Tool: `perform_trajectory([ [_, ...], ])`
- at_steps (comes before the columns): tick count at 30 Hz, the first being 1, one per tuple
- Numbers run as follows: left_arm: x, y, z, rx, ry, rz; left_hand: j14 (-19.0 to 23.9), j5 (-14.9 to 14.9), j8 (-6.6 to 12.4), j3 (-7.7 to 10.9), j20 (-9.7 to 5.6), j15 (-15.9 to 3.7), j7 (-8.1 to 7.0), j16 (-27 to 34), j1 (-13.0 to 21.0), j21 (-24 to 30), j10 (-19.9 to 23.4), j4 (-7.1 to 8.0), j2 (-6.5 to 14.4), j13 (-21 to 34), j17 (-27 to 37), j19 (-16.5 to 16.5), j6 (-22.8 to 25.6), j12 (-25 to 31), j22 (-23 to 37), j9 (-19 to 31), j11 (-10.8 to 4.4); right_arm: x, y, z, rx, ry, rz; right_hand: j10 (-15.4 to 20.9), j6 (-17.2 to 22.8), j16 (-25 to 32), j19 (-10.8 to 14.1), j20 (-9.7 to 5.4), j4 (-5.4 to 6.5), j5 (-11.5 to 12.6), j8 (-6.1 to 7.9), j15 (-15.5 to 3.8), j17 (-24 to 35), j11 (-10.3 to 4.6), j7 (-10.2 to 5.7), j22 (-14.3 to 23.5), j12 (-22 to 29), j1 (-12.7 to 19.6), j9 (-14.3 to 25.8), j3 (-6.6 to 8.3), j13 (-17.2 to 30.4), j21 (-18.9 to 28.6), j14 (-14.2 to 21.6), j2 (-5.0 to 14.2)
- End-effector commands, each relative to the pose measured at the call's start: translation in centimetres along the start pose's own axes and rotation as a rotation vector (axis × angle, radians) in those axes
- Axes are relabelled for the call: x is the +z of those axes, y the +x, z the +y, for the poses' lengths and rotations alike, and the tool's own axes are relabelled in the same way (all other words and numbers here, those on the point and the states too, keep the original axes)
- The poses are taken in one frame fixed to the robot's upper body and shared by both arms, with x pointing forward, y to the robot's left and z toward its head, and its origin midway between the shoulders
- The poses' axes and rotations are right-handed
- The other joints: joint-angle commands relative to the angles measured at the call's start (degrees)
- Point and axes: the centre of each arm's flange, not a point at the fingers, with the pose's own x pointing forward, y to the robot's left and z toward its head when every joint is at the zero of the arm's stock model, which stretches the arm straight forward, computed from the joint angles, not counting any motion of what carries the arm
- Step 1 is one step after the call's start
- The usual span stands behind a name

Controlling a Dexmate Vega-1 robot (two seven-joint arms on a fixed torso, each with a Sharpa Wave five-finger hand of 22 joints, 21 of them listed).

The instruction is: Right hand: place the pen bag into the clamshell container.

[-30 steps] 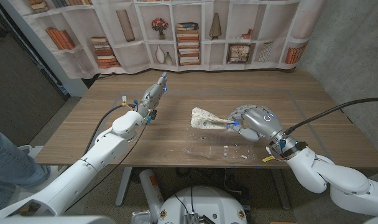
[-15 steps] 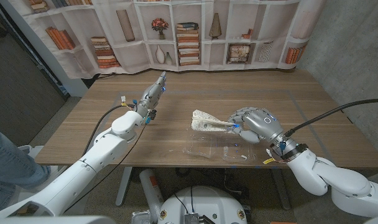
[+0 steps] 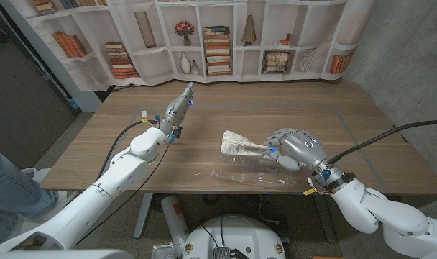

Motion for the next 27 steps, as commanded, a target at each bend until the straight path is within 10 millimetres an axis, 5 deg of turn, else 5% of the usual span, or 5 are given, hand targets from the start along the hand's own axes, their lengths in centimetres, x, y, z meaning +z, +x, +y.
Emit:
perform_trajectory([
  [1, 0.0, 0.2, 0.0, -0.008, 0.000, -0.001, -3.05, -0.34, -0.03, -0.20, 0.08, 0.17, 0.04, -0.11, 0.19, -0.10, -0.23, 0.04, 0.46, 0.28, 0.20, -7.29, 0.17, -0.15, 0.34, 0.11, 0.03, 0.7, 0.0, 1.1, 0.017, 0.024, 0.008, 0.53, 0.25, 0.04, -0.11, -0.04, 0.32, -0.14, -0.09, -7.60, 0.08, 0.19, -0.01, 0.17, -0.06, 0.43, 0.24, 0.19, 0.19, -0.12, -0.22, -0.32],
  [27, -0.9, -0.4, 0.3, -0.003, -0.007, 0.018, -3.08, -0.40, -0.01, -0.39, 0.23, 0.12, -0.06, -0.11, 0.26, -0.08, -0.25, 0.04, 0.56, 0.28, 0.20, -7.33, 0.23, -0.15, 0.34, 0.11, -0.09, 1.0, 0.2, 2.3, 0.068, -0.006, 0.021, 0.39, 0.14, -0.17, -0.39, 0.07, 0.40, -0.17, -0.48, -7.38, 0.07, 0.12, 0.00, 0.18, -0.42, 0.19, 0.24, -0.06, 0.20, -0.23, -0.81, -0.75],
])
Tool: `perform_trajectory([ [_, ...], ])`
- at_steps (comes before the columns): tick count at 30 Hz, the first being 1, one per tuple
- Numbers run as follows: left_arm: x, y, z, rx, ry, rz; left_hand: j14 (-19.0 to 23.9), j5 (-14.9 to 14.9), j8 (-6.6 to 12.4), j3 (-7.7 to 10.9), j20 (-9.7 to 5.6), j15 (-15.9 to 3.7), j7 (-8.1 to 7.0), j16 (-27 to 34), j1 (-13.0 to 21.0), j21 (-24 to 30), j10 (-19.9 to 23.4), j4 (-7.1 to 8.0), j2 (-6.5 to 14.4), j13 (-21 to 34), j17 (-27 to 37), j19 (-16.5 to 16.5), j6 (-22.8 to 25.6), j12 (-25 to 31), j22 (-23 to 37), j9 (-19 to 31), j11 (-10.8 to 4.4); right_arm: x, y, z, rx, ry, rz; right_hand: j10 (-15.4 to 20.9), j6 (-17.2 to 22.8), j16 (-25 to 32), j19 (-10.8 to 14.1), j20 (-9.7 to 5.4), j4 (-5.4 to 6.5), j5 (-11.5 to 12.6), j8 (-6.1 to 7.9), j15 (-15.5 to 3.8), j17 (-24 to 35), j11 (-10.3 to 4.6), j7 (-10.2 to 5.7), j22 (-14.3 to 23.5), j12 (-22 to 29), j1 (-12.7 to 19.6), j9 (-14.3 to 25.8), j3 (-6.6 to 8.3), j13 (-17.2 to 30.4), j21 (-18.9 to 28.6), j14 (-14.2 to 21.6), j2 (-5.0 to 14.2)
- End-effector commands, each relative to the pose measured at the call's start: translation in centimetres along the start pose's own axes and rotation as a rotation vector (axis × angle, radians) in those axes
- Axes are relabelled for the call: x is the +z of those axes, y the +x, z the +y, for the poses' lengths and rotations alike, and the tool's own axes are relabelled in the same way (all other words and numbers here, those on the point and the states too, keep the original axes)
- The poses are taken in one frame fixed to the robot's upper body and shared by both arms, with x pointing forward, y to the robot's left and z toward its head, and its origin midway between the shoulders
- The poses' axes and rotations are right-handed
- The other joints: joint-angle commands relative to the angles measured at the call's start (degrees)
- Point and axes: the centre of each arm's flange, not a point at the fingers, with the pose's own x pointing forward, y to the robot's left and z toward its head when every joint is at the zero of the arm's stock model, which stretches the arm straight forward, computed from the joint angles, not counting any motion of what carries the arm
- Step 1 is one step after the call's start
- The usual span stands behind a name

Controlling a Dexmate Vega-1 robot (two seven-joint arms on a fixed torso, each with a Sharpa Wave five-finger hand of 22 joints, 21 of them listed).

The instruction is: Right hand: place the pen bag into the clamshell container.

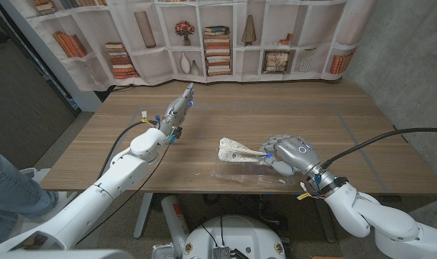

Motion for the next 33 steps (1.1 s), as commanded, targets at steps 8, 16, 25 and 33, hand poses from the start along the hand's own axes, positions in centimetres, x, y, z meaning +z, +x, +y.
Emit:
perform_trajectory([
  [8, -0.6, -0.6, 0.2, 0.006, -0.002, 0.018, -3.03, -0.03, -0.01, -0.41, 0.22, 0.10, 0.03, -0.09, 0.31, -0.08, -0.18, 0.11, 0.63, 0.28, 0.20, -7.36, 0.28, -0.13, 0.34, 0.10, -0.06, -0.2, -0.1, 0.8, 0.027, -0.001, 0.026, 0.18, -0.24, -0.20, -0.60, 0.23, 0.60, -0.19, -0.49, -7.36, 0.13, 0.12, 0.01, 0.18, -0.32, -0.41, 0.26, -0.30, 0.20, -0.08, -0.53, -0.73],
  [16, -0.6, -0.7, 0.2, 0.009, -0.002, 0.018, -3.08, -0.08, -0.02, -0.56, 0.25, 0.16, -0.01, -0.11, 0.38, -0.08, -0.21, 0.11, 0.71, 0.28, 0.20, -7.42, 0.30, -0.14, 0.34, 0.10, -0.02, -0.5, -0.4, 0.8, 0.030, 0.009, 0.044, -0.26, -0.93, -0.32, -0.70, 0.33, 0.47, -0.14, -1.05, -7.48, 0.08, 0.11, 0.01, 0.18, -0.71, -0.55, 0.23, -0.59, 0.21, -0.11, -1.00, -1.46],
  [25, -0.9, -0.8, 0.2, 0.008, -0.007, 0.021, -2.93, -0.10, 0.02, -0.66, 0.30, 0.13, 0.01, -0.05, 0.43, 0.00, -0.05, 0.10, 0.76, 0.28, 0.20, -7.25, 0.45, -0.07, 0.34, 0.08, -0.06, -0.4, -0.5, 1.4, 0.068, 0.021, 0.048, -0.77, -1.91, -0.43, -1.19, 0.82, 0.18, 0.00, -1.82, -7.48, 0.02, 0.09, 0.03, 0.17, -1.20, -0.75, 0.18, -1.16, 0.24, -0.28, -1.67, -3.00],
  [33, -0.9, -0.9, 0.4, 0.009, -0.005, 0.021, -3.08, -0.15, -0.06, -0.78, 0.31, 0.20, 0.02, -0.11, 0.48, -0.05, -0.16, 0.10, 0.85, 0.28, 0.20, -7.42, 0.27, -0.12, 0.34, 0.08, -0.06, -0.2, -0.5, 1.6, 0.078, 0.027, 0.054, -1.39, -2.67, -0.51, -1.68, 1.04, 0.22, 0.20, -2.37, -7.21, 0.08, 0.09, 0.04, 0.17, -1.64, -0.97, 0.15, -1.44, 0.27, -0.41, -2.43, -3.66],
])
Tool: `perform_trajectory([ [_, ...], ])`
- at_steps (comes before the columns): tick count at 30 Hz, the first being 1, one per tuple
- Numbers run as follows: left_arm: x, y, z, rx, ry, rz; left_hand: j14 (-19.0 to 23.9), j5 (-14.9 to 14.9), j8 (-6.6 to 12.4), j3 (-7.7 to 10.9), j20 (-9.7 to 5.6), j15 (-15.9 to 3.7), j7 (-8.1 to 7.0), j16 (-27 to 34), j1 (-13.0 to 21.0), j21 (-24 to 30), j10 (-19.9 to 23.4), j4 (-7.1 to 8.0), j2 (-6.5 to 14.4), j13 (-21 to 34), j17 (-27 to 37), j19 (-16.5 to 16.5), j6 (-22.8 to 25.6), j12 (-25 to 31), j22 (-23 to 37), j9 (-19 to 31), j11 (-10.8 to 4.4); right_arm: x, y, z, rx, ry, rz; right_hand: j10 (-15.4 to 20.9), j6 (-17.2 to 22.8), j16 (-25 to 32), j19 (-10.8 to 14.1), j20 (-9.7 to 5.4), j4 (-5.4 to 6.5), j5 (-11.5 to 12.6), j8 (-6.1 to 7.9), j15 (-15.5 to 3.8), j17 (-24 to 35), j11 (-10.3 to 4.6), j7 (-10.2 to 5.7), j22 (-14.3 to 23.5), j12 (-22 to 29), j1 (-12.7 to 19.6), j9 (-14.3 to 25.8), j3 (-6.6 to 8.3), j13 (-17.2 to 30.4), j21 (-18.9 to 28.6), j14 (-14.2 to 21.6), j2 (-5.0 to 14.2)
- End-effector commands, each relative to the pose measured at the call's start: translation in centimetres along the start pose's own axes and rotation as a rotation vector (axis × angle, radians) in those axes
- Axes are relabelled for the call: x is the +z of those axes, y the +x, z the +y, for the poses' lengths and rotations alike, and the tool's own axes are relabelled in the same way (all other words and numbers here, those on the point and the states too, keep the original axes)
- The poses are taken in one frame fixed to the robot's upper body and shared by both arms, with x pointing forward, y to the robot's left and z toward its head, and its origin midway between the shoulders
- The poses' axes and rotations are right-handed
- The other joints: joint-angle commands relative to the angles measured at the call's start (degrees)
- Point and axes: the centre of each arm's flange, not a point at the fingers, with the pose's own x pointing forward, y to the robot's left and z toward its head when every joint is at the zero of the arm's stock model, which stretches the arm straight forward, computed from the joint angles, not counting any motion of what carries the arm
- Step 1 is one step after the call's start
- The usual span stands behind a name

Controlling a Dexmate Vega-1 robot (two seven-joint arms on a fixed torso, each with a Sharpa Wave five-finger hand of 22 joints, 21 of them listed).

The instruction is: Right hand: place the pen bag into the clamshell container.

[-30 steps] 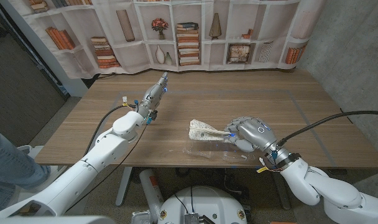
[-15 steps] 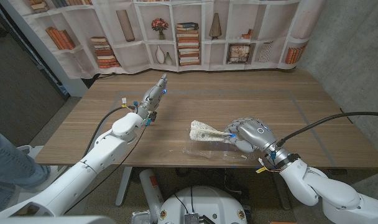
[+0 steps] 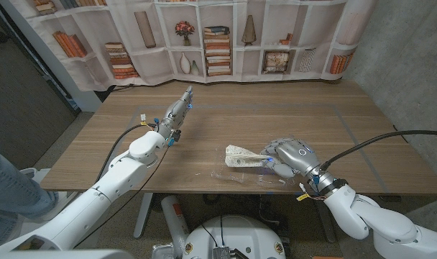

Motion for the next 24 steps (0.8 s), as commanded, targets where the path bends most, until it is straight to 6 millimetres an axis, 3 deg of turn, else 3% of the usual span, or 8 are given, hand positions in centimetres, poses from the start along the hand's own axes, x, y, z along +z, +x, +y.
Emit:
perform_trajectory([
  [1, -0.3, -0.2, 0.2, 0.002, -0.001, 0.005, -3.09, -0.15, -0.06, -0.33, 0.32, 0.21, 0.02, -0.11, 0.14, -0.05, -0.18, 0.23, 0.51, 0.28, 0.20, -7.42, 0.27, -0.13, 0.34, 0.15, -0.04, 0.1, -0.1, 0.6, 0.040, 0.016, 0.015, -0.35, -0.41, -0.07, -0.30, -0.06, -0.08, 0.18, -0.28, -7.20, 0.15, 0.09, 0.03, 0.17, -0.20, -0.03, 0.00, -0.36, 0.09, -0.19, -0.44, -1.08],
  [16, -0.5, -0.1, 0.2, -0.007, -0.009, 0.003, -2.98, -0.21, 0.01, -0.54, 0.33, 0.14, 0.05, -0.06, 0.24, 0.03, -0.05, 0.22, 0.63, 0.28, 0.20, -7.27, 0.48, -0.08, 0.35, 0.15, -0.06, 0.4, -0.2, 0.2, 0.049, 0.015, 0.011, -2.69, -3.66, 0.01, -1.10, 0.79, 0.96, 0.83, -1.90, -6.27, 0.40, 0.13, 0.11, 0.19, -1.60, -2.64, -0.02, -2.01, 0.23, -0.26, -2.37, -3.15],
  [21, -0.5, 0.1, 0.1, -0.011, -0.006, 0.004, -2.99, -0.22, 0.01, -0.58, 0.37, 0.08, 0.04, -0.07, 0.27, 0.02, -0.07, 0.21, 0.66, 0.28, 0.20, -7.31, 0.50, -0.09, 0.34, 0.15, -0.08, 0.4, -0.1, -0.3, 0.046, 0.000, 0.009, -6.37, -10.73, -0.04, -1.92, 1.93, 1.40, 1.77, -3.11, -4.69, 0.52, 0.54, 0.27, 0.22, -2.99, -4.14, -0.02, -2.88, 0.42, -0.28, -5.07, -4.40],
  [24, -0.5, 0.1, 0.1, -0.011, -0.009, 0.000, -2.96, -0.23, 0.00, -0.61, 0.35, 0.04, 0.02, -0.06, 0.28, 0.03, -0.12, 0.21, 0.67, 0.28, 0.20, -7.29, 0.50, -0.11, 0.34, 0.15, -0.05, 0.4, -0.2, -0.4, 0.042, -0.003, 0.009, -7.13, -12.78, 0.02, -2.11, 2.16, 1.39, 2.03, -3.16, -5.31, 0.51, 0.41, 0.26, 0.22, -3.13, -4.31, -0.01, -3.00, 0.46, -0.27, -5.57, -4.66],
])
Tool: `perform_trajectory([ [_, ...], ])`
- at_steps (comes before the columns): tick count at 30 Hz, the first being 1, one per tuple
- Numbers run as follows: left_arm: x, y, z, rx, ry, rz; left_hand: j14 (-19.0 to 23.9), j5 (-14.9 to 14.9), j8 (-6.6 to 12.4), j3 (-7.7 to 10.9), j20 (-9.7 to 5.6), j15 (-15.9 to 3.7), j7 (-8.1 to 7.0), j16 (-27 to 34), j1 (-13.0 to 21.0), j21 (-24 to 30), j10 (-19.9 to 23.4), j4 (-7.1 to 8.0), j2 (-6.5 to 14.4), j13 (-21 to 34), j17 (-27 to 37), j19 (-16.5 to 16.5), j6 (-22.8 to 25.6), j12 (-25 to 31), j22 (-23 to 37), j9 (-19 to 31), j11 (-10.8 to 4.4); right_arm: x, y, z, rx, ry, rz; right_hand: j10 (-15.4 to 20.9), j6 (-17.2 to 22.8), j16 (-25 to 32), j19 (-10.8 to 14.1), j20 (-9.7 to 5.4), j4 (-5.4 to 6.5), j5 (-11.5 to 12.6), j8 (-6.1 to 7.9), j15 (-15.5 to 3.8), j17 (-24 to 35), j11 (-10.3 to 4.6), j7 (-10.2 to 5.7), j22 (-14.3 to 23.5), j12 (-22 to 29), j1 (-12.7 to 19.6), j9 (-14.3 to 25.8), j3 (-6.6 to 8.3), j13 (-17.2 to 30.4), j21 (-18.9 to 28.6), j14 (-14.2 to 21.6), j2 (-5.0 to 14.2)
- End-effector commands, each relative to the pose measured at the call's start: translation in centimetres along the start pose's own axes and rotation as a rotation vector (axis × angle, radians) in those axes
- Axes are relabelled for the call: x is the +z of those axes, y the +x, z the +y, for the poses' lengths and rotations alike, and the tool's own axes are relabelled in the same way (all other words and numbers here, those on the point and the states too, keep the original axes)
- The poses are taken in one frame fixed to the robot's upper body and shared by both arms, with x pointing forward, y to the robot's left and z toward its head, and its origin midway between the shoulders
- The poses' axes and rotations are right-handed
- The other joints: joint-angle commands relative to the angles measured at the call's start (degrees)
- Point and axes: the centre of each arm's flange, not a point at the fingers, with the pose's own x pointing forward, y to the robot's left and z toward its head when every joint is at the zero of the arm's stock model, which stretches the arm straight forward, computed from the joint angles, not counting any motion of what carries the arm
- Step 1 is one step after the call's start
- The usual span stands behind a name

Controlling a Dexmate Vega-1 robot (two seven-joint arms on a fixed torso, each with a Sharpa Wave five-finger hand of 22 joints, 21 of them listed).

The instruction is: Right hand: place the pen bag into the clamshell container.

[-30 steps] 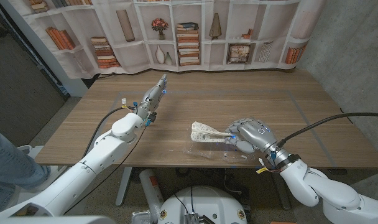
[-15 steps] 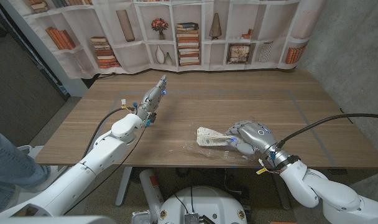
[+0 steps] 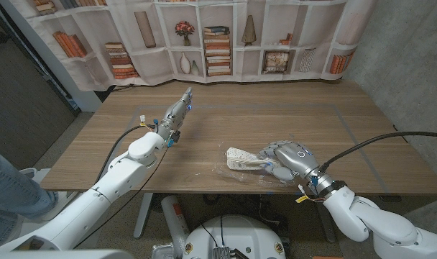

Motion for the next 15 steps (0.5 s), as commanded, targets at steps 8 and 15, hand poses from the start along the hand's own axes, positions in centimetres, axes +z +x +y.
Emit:
perform_trajectory([
  [8, -0.28, 0.26, -0.27, -0.015, -0.009, 0.000, -2.96, -0.25, 0.00, -0.45, 0.41, 0.11, -0.34, -0.06, 0.21, 0.01, -0.06, -0.03, 0.60, 0.28, 0.20, -7.33, 0.21, -0.09, 0.34, 0.05, -0.03, 0.07, -0.28, -0.84, 0.005, -0.019, 0.003, -2.10, -5.61, 0.18, -0.10, 0.64, 0.26, 0.86, -0.39, -5.60, 0.14, 0.01, 0.05, 0.21, -0.38, -1.60, 0.02, -1.00, 0.23, -0.20, -1.23, -1.38],
  [15, -0.37, 0.47, -0.45, -0.020, -0.012, 0.002, -2.95, -0.26, 0.00, -0.51, 0.40, 0.12, -0.34, -0.06, 0.25, 0.02, -0.07, -0.04, 0.64, 0.28, 0.20, -7.33, 0.23, -0.09, 0.34, 0.05, -0.06, 0.06, -0.45, -1.00, 0.012, -0.015, 0.003, -3.59, -7.80, 0.08, -0.27, 1.01, 0.74, 1.41, -0.24, -4.88, 0.17, 0.67, 0.04, 0.21, -0.61, -2.96, 0.06, -1.78, 0.27, -0.20, -2.23, -2.13],
])
